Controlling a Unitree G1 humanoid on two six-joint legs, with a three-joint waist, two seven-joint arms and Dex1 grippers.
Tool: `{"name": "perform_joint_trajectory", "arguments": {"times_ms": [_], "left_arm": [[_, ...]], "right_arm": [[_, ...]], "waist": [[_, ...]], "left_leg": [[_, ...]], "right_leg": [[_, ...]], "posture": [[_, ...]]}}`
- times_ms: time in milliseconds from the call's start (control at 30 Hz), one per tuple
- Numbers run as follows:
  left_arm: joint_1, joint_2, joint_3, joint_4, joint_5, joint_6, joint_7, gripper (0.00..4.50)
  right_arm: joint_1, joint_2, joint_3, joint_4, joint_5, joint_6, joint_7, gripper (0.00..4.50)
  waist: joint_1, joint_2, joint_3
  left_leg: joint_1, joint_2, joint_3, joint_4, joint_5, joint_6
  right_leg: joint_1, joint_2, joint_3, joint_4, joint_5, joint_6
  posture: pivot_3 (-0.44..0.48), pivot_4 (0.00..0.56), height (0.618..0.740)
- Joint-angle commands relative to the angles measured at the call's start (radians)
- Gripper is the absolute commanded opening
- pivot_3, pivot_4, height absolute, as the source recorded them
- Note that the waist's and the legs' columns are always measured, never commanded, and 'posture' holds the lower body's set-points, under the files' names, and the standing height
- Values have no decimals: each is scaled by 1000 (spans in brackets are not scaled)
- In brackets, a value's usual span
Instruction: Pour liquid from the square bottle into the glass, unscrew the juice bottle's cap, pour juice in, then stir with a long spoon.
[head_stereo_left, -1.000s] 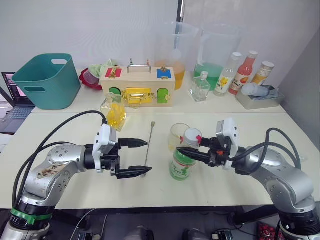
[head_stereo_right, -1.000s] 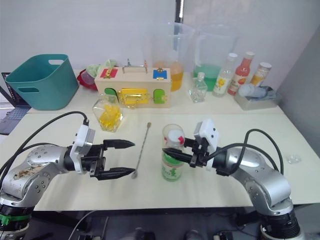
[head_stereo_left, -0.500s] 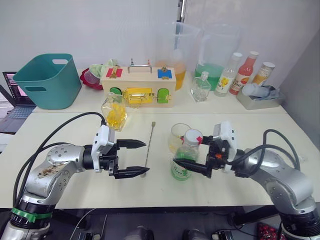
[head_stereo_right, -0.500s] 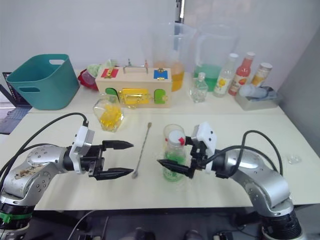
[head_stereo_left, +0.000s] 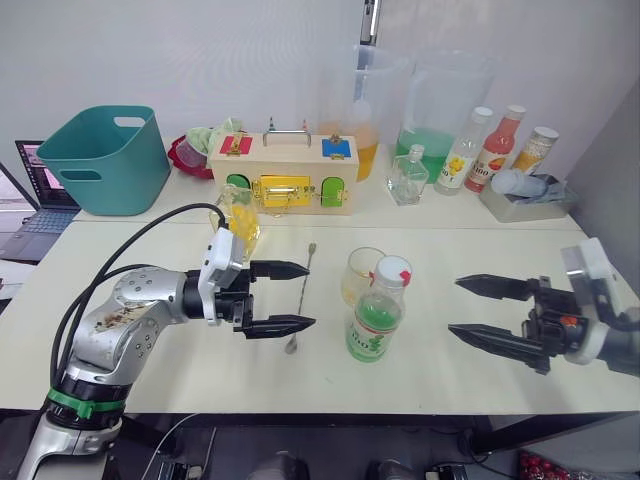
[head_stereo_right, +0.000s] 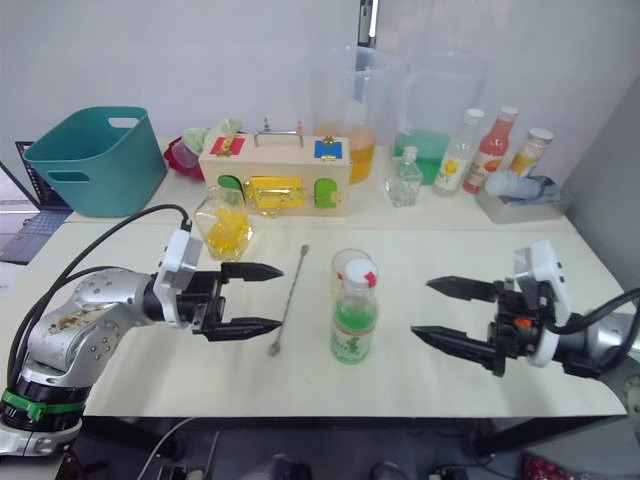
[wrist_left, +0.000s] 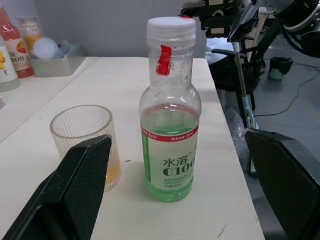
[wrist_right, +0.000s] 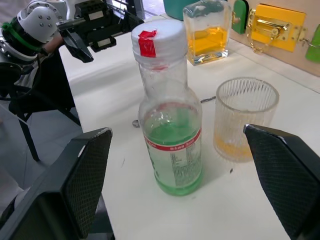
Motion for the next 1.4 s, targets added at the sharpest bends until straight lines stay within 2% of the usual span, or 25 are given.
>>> {"name": "perform_joint_trajectory", "arguments": {"times_ms": [33, 200, 467, 567, 900, 1167, 1400], "left_arm": [[-30, -27, -21, -18, -19, 17, 3, 4500], [-105, -141, -101, -10, 6, 57, 70, 4500], [-182, -269, -168, 56, 57, 66, 158, 4500], [-199, -314, -187, 89, 85, 57, 184, 4500], [-227, -399, -207, 124, 127, 55, 217, 4500], [-225, -419, -229, 110, 139, 64, 209, 4500], [-217, -391, -256, 99, 154, 70, 182, 2295]], "right_arm": [[45, -6, -86, -50, 32, -1, -7, 4464], [169, 23, -182, -135, 51, 10, -64, 4464], [207, 29, -195, -171, 70, -1, -137, 4464], [205, 27, -189, -164, 50, -15, -149, 4464], [195, 20, -179, -165, 55, -17, -176, 4464], [194, 21, -174, -171, 53, -19, -196, 4464], [173, 33, -164, -166, 58, -21, -234, 4500]], "waist": [[0, 0, 0], [19, 0, 0], [8, -1, 0], [9, -1, 0], [12, -1, 0], [12, -1, 0], [11, -1, 0]], "left_leg": [[0, 0, 0, 0, 0, 0], [0, -1, -2, 1, 0, 1], [0, 0, -2, 3, 0, 2], [0, 0, -2, 3, 3, 9], [-1, 0, -2, 4, 3, 11], [-1, 0, -2, 4, 3, 11], [-1, 0, -2, 4, 3, 11]], "right_leg": [[0, 0, 0, 0, 0, 0], [2, -1, 0, 0, 0, 1], [2, -1, 1, 0, 1, 2], [2, -1, 1, 0, 1, 2], [2, -2, 1, -1, 1, 2], [2, -2, 1, 0, 1, 2], [2, -2, 1, 0, 1, 2]], "posture": [[0, 150, 740], [0, 150, 740], [0, 150, 740], [0, 150, 740], [0, 150, 740], [0, 150, 740], [0, 150, 740]]}}
